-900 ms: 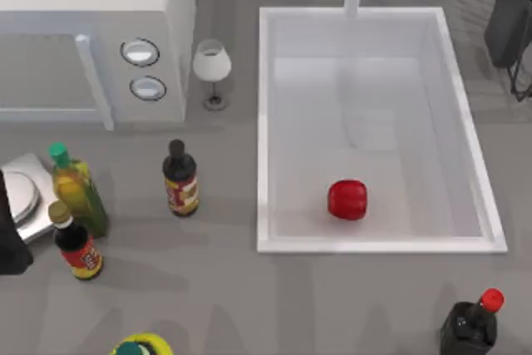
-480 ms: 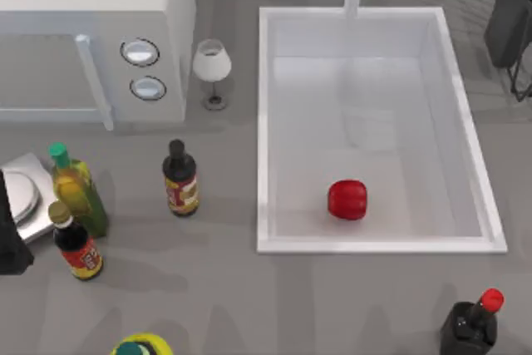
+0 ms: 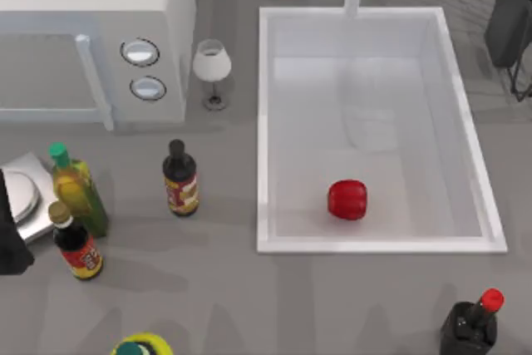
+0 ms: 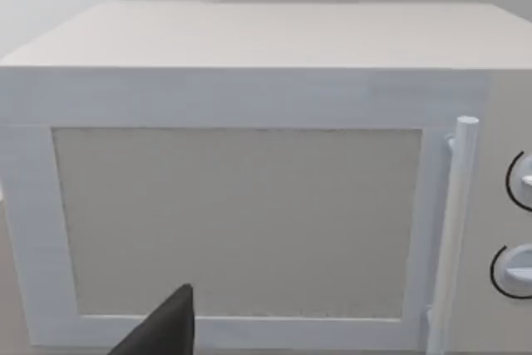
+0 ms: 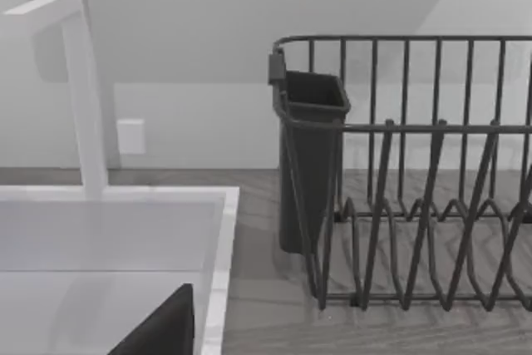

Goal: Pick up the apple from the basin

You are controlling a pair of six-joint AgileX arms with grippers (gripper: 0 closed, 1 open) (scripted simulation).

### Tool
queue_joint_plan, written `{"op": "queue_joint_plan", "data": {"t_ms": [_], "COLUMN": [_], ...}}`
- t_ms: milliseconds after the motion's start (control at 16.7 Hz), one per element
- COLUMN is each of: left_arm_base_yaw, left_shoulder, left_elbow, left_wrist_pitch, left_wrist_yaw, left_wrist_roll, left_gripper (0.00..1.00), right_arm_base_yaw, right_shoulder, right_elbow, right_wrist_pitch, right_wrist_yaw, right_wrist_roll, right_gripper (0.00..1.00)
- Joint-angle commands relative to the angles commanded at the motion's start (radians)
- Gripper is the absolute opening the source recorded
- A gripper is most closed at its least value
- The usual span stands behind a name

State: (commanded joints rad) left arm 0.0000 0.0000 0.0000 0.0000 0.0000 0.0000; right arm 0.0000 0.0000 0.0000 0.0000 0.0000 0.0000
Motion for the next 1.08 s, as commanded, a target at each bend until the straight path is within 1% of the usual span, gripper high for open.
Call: {"op": "queue_joint_plan", "data": {"t_ms": [660, 840, 1080], "left_arm_base_yaw": [0.000, 0.000, 0.000], "left_shoulder": [0.000, 0.000, 0.000], "left_elbow": [0.000, 0.000, 0.000], "left_wrist_pitch": [0.000, 0.000, 0.000], "left_wrist_yaw": [0.000, 0.000, 0.000], "left_wrist_roll": [0.000, 0.000, 0.000], "left_gripper": [1.00, 1.00, 1.00], "right_arm_base_yaw": [0.006, 0.030, 0.088], "right_shoulder": [0.028, 0.137, 0.395], "right_elbow": [0.021, 0.108, 0.318], "right_wrist_pitch": [-0.013, -0.069, -0.203], "right_wrist_yaw": [0.000, 0.000, 0.000], "right_wrist_roll": [0.007, 0.033, 0.097], "right_gripper": [1.00, 1.00, 1.00]}}
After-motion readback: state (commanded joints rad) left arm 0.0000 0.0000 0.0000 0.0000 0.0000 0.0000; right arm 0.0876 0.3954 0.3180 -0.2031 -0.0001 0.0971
